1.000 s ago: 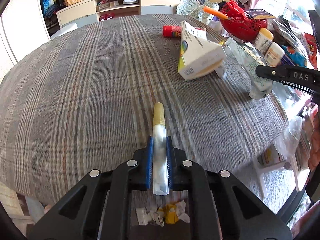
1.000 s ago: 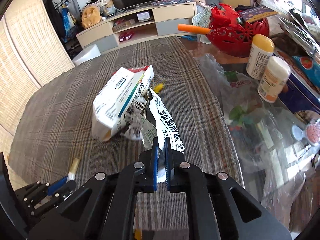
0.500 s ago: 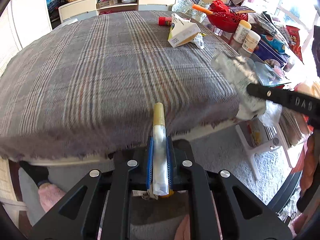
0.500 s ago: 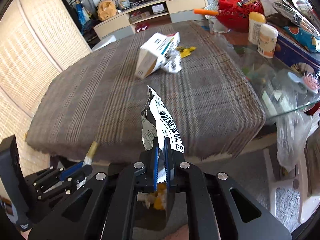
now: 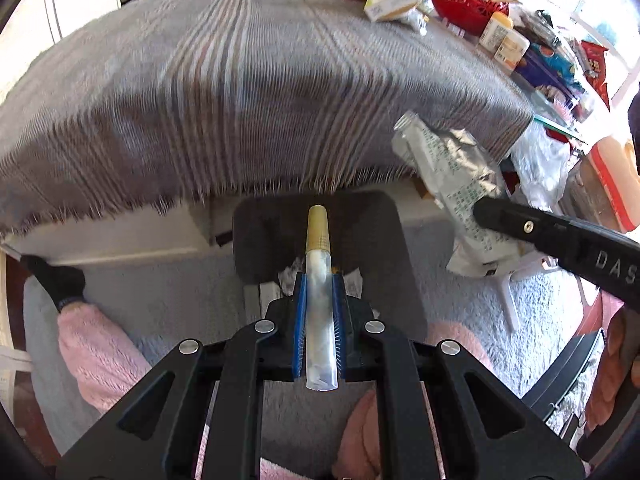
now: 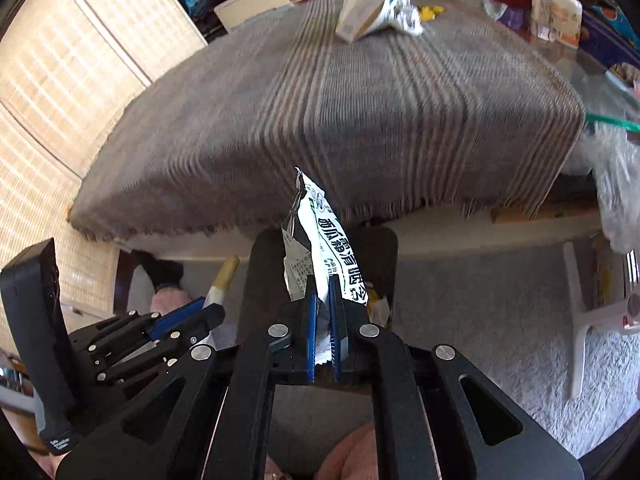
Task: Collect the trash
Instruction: 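Carry the tube and packet over the bin and open both tools, then grasp the striped foil with the right tool while left grasps the medicine box, then carry foil and medicine box over the bin and open both tools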
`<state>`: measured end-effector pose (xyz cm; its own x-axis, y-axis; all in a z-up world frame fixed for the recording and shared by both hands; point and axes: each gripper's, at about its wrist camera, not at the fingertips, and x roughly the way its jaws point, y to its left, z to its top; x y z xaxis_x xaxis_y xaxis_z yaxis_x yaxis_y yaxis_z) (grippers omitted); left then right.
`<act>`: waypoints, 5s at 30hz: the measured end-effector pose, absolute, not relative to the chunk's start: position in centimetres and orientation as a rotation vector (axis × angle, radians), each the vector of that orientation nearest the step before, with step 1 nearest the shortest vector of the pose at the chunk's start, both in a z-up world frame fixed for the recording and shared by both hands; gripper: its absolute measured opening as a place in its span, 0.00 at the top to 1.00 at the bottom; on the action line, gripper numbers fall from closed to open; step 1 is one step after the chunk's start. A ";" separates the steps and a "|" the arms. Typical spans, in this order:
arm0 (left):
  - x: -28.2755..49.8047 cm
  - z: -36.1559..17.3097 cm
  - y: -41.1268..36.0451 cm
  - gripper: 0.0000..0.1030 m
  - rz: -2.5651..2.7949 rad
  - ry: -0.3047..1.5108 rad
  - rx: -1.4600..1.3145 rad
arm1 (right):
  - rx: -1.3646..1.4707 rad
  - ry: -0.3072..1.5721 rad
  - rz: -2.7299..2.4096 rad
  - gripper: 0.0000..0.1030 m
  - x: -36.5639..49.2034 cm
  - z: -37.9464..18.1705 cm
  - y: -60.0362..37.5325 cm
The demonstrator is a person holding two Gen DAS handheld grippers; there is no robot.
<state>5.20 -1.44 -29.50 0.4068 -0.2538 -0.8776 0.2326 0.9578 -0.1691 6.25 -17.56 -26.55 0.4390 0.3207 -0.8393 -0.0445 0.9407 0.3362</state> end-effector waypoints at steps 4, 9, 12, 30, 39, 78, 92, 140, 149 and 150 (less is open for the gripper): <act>5.2 -32.0 -1.7 0.89 -0.318 1.152 -0.030 | 0.296 1.167 0.225 0.93 6.4 -29.6 -17.0; 6.1 -35.2 -1.8 0.89 -0.319 1.205 -0.050 | 0.324 1.240 0.206 0.93 7.4 -33.0 -16.5; 6.8 -36.6 -1.6 0.89 -0.314 1.233 -0.056 | 0.345 1.267 0.199 0.90 8.0 -34.7 -16.4; 6.5 -33.8 -0.2 0.20 -0.271 1.168 -0.063 | 0.282 1.106 0.105 0.04 7.8 -31.1 -18.3; 6.3 -26.9 -1.7 0.08 -0.251 0.980 0.047 | 0.296 0.951 0.035 0.03 7.3 -24.2 -24.6; 27.2 -18.1 -9.4 0.08 -0.338 0.838 0.062 | 0.315 1.030 0.087 0.85 32.5 -23.3 -27.4; 33.3 -18.2 -14.3 0.08 -0.371 0.830 0.060 | 0.270 0.953 0.067 0.89 29.8 -20.7 -31.7; 8.7 -20.0 -3.3 0.50 -0.314 0.941 0.033 | 0.271 0.979 0.187 0.89 9.1 -20.7 -21.5; 4.0 -23.5 -0.9 0.50 -0.283 0.992 -0.014 | 0.232 1.021 0.181 0.89 5.6 -23.2 -18.8; 3.8 -24.1 -0.7 0.50 -0.281 1.005 -0.018 | 0.233 1.033 0.177 0.89 5.4 -23.7 -18.7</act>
